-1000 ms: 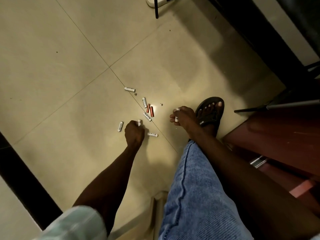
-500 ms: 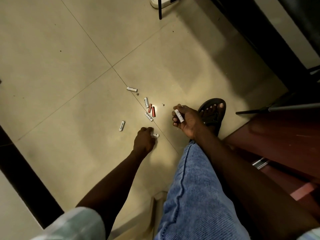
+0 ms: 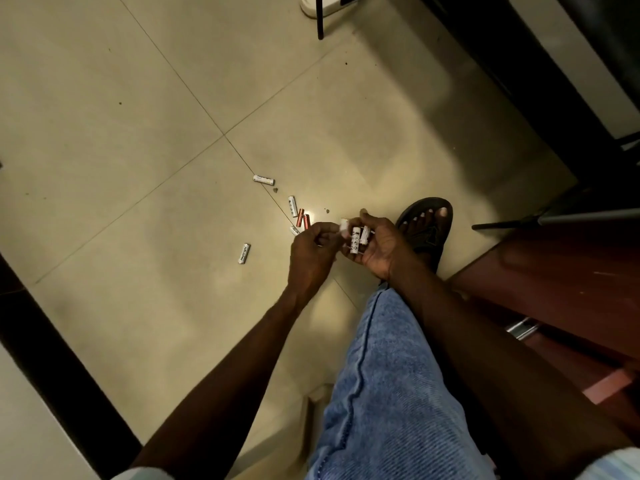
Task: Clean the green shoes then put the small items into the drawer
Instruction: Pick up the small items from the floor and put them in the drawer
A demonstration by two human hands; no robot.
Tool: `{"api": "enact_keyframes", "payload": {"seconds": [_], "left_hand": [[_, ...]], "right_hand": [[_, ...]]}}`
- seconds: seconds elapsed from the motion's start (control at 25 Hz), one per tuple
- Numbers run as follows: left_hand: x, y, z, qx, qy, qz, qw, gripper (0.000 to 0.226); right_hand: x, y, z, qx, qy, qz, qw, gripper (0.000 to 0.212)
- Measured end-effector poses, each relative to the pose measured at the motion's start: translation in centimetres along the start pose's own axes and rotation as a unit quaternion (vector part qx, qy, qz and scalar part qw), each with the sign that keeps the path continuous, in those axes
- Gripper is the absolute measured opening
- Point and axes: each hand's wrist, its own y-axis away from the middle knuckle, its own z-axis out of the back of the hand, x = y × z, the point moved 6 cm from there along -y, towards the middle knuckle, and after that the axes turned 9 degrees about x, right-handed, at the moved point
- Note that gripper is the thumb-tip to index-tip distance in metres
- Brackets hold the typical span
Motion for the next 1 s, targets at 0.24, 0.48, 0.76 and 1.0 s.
{"api": "enact_keyframes", "payload": {"seconds": [0.24, 0.48, 0.76, 1.0], "left_hand": [[5.8, -0.2, 4.5, -0.189, 0.018, 0.120, 0.974, 0.015], [10.0, -4.7, 6.5, -0.143, -0.094, 0.254, 0.952, 0.046], [6.9, -3.8, 5.8, -0.126, -0.059, 0.237, 0.961, 0.038], [-0.2, -0.4, 1.7, 0.000, 0.072, 0.085, 0.994, 0.031]], "right_hand": [[0.1, 0.1, -1.0, 0.049, 0.033, 0.008, 0.998, 0.037], [-0.2, -0.6, 0.4, -0.006, 0.129, 0.023, 0.991, 0.037], [-0.2, -0.7, 0.8, -0.025, 0.112, 0.040, 0.993, 0.025], [-0.3, -0.2, 0.0, 0.020, 0.011, -0.011, 1.000, 0.038]]}}
